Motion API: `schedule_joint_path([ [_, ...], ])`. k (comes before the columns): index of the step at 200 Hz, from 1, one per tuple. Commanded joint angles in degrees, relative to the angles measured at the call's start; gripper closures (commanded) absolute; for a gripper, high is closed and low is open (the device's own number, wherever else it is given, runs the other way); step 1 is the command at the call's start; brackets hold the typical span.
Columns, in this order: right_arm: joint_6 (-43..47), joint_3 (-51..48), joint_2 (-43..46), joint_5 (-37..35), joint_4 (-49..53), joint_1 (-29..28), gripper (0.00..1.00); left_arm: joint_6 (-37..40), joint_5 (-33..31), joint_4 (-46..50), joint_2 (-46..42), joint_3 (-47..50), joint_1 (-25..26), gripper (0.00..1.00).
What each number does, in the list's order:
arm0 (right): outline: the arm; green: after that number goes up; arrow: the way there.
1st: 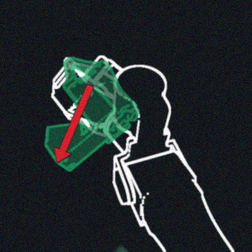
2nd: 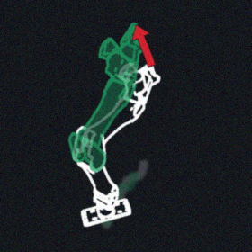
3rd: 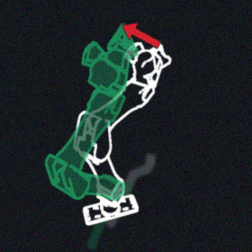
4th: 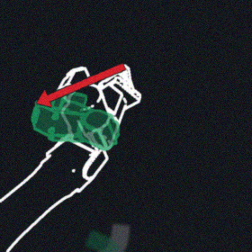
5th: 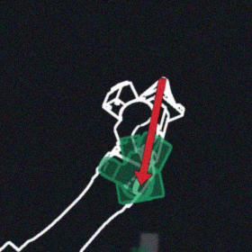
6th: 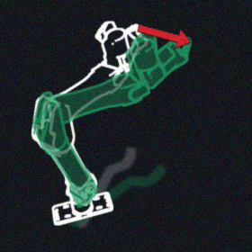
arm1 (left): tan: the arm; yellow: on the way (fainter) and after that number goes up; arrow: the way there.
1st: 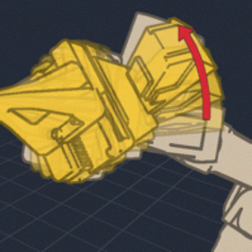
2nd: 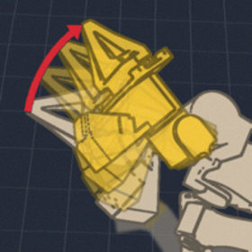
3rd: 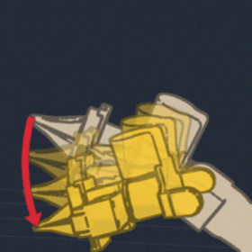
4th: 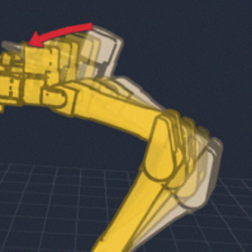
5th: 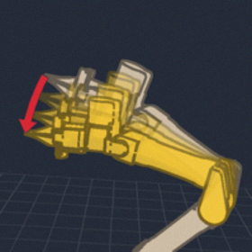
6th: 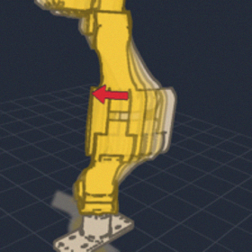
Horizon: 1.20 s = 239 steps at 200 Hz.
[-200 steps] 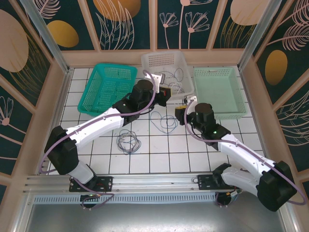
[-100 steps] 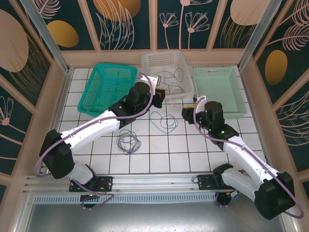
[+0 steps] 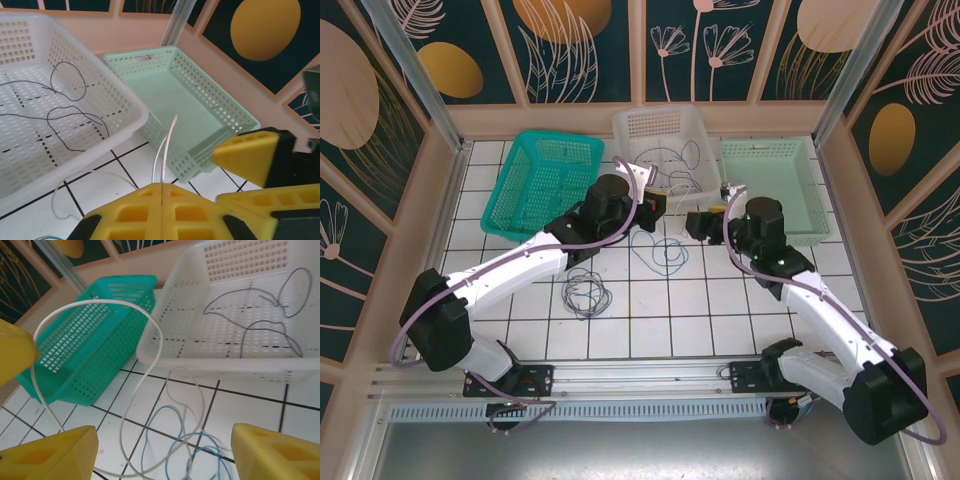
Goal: Untangle the cables
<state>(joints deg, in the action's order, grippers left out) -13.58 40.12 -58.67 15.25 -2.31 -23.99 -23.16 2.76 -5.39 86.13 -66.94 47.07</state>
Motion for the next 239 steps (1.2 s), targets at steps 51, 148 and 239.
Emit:
schedule_joint_path([
  [51, -3.1, 6.2, -11.3, 6.1, -6.7, -1.1, 0.25, 0.5, 4.8, -5.2, -1.0, 0.4, 0.4, 1.00],
  [148, 4.8, 11.8, -14.4, -19.9, 8.3, 4.7, 0.76, 5.9, -4.6, 2.1, -11.3, 1.3, 0.7, 1.00],
  [239, 3.7, 11.6, -14.2, -17.3, 7.8, 8.7, 0.67, 7.3, -13.5, 6.0, -19.6, -0.3, 0.7, 1.00],
])
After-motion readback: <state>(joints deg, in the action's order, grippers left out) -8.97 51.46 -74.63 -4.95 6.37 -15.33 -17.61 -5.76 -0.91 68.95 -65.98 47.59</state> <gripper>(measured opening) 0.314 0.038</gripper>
